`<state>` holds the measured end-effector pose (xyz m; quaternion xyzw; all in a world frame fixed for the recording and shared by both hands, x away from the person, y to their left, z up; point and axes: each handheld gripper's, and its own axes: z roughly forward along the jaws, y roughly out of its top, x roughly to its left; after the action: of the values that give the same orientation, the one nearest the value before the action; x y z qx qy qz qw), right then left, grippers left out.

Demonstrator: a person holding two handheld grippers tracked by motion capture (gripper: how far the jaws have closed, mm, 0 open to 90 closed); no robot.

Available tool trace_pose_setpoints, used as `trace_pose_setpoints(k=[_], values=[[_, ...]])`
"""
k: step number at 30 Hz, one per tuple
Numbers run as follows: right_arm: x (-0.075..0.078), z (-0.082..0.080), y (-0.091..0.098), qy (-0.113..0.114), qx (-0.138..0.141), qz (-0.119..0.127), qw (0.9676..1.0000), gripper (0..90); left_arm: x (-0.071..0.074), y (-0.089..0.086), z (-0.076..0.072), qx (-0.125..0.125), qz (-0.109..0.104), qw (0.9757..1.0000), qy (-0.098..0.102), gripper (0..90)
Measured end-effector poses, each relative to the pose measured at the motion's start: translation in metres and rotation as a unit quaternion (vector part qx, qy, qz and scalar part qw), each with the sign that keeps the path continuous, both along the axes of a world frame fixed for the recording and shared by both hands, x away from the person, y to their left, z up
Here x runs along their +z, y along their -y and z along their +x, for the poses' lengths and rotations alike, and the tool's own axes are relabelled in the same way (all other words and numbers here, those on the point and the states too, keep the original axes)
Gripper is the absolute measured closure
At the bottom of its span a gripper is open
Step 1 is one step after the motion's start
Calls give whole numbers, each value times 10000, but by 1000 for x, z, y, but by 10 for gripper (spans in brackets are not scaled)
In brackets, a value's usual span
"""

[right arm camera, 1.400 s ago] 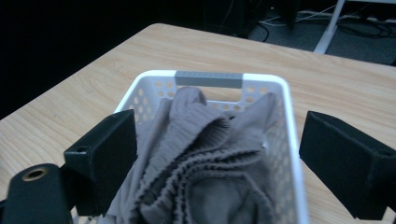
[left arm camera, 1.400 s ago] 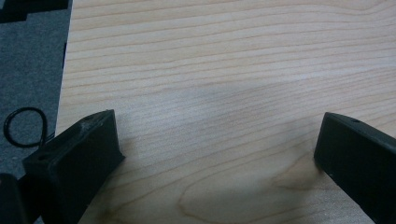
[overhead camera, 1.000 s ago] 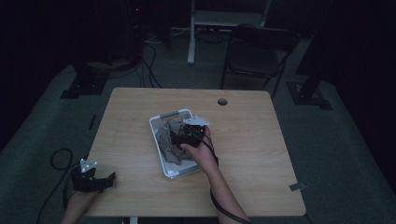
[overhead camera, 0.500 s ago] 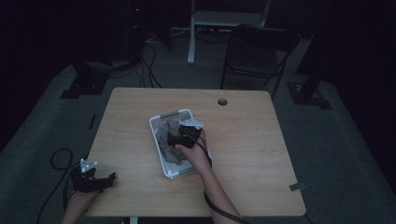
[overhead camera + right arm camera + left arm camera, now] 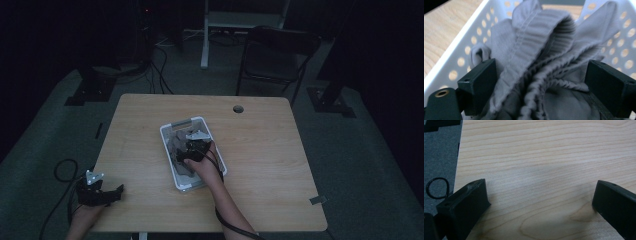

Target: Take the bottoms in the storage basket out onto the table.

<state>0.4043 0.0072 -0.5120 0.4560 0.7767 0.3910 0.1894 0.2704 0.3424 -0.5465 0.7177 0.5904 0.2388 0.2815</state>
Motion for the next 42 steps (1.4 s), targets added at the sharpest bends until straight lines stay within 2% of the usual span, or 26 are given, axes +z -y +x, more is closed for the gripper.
trace_pose_setpoints(k=[1,2,5,8,9,11,15,16,19,21,25,27,28,29,30,31,33,35,37,38,39,42], values=[[0,0,0,0,0,0,10000,107,0,0,0,0,0,10000,0,8],[-2,0,-2,-35,18,-140,9999,107,0,0,0,1,0,10000,0,8],[-3,0,-3,-54,65,-277,9996,107,0,0,0,1,-1,10000,0,8],[-4,-1,-8,104,163,-590,9981,107,0,0,0,1,0,10000,0,8],[-5,-2,-9,128,140,-598,9980,107,0,0,0,0,0,10000,-1,8],[-9,-1,-9,107,82,-551,9984,107,0,0,0,0,0,10000,0,8],[-11,1,-10,98,146,-589,9981,107,0,0,0,0,-1,10000,-1,8],[-15,3,-9,104,318,-413,9986,107,0,0,0,1,-1,10000,0,8],[-18,5,-7,-112,174,-187,9996,107,0,0,0,-1,1,10000,-1,8],[-19,4,-9,-195,88,-113,9997,106,0,0,0,0,-1,10000,-1,8],[-23,7,-11,-204,158,-33,9997,108,0,0,0,-1,1,10000,-1,8],[-24,8,-10,-148,251,-73,9995,169,0,0,0,0,1,10000,-1,8],[-24,8,-10,-148,251,-73,9995,169,0,0,0,-1,1,10000,-1,8],[-24,6,-10,-90,335,-108,9993,251,0,0,0,0,0,10000,-1,8],[-24,6,-10,-90,335,-108,9993,251,0,0,0,0,0,10000,-1,8],[-22,2,-9,-14,568,-56,9984,531,0,0,0,1,-1,10000,-1,8],[-19,1,-8,-59,569,-47,9984,624,0,0,0,1,0,10000,-1,8],[-17,1,-7,-70,571,-24,9983,651,0,0,0,1,-1,10000,-1,8],[-13,0,-2,-59,629,146,9979,681,0,0,0,0,-1,10000,-1,8],[-13,0,-2,-59,629,146,9979,681,0,0,0,0,-1,10000,-1,8],[-10,-2,1,51,642,285,9975,693,0,0,0,0,-1,10000,0,8],[-5,-4,4,161,648,445,9968,697,0,0,0,0,0,10000,-1,8]])
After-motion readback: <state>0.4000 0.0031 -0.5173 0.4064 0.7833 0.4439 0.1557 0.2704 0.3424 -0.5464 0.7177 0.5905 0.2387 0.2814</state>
